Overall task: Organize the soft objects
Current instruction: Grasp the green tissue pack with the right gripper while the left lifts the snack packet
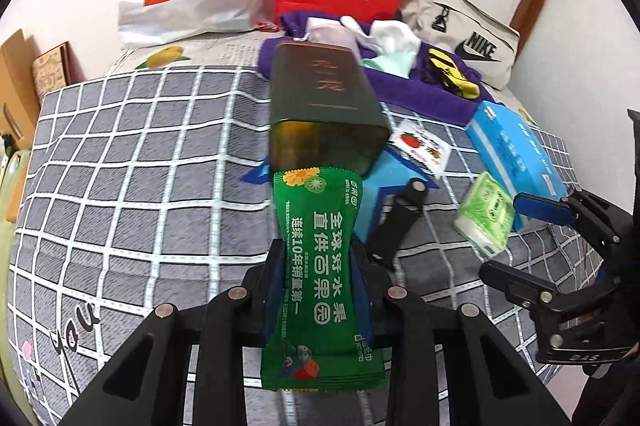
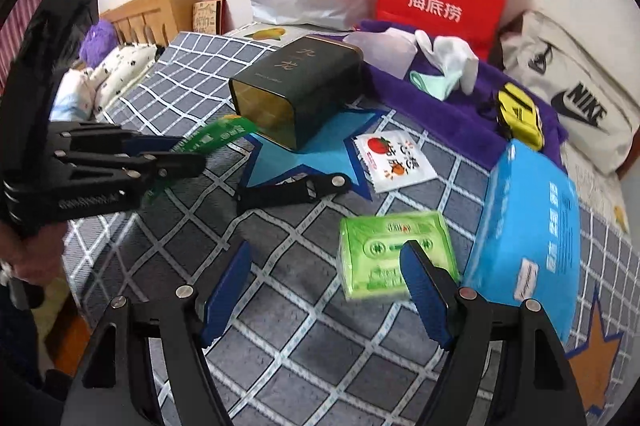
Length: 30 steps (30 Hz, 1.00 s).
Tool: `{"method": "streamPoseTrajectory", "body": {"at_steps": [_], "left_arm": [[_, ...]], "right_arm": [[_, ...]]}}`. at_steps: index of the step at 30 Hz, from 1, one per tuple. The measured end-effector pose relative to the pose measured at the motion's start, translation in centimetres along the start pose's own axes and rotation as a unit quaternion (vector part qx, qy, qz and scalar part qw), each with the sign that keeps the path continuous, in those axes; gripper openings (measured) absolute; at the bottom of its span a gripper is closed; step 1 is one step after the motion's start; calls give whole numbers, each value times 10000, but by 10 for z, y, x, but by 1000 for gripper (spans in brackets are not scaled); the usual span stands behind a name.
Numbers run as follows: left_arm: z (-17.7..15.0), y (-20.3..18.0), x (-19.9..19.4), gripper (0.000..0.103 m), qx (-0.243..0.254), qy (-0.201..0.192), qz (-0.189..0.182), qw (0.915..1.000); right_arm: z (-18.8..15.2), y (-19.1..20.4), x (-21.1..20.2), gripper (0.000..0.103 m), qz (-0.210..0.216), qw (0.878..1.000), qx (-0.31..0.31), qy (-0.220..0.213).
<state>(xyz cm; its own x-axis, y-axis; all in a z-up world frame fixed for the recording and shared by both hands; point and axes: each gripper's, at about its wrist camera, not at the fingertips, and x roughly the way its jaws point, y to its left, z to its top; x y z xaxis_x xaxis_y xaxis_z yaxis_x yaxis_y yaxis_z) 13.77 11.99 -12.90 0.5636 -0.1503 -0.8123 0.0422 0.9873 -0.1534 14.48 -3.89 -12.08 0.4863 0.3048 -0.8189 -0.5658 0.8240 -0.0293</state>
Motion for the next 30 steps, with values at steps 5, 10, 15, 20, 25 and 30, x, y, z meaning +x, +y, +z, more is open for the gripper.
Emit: {"method": "streamPoseTrajectory", "body": {"at_steps": [5,10,15,20,25,30], "left_arm": [[-2,16,1,29,-213,-13,19,9998],[-3,26,3,29,-309,15,4,9995],[-3,28,6,29,-315,39,-75,9995],[-2,24,10,29,-304,49,-216,9993],[0,18,10,29,-235,43,-269,9994],[-1,16,12,29,-255,75,-271,9993]], "right_arm": [[10,15,12,69,243,9997,-78,-37],[19,23,24,65,248,9997,3,68],[15,10,22,65,-470,9987,-67,181],[4,-3,37,65,-932,9944,-123,491],[-1,-6,39,40,-1177,9921,-215,370],[-4,-6,13,24,-751,9970,-124,154]]}}
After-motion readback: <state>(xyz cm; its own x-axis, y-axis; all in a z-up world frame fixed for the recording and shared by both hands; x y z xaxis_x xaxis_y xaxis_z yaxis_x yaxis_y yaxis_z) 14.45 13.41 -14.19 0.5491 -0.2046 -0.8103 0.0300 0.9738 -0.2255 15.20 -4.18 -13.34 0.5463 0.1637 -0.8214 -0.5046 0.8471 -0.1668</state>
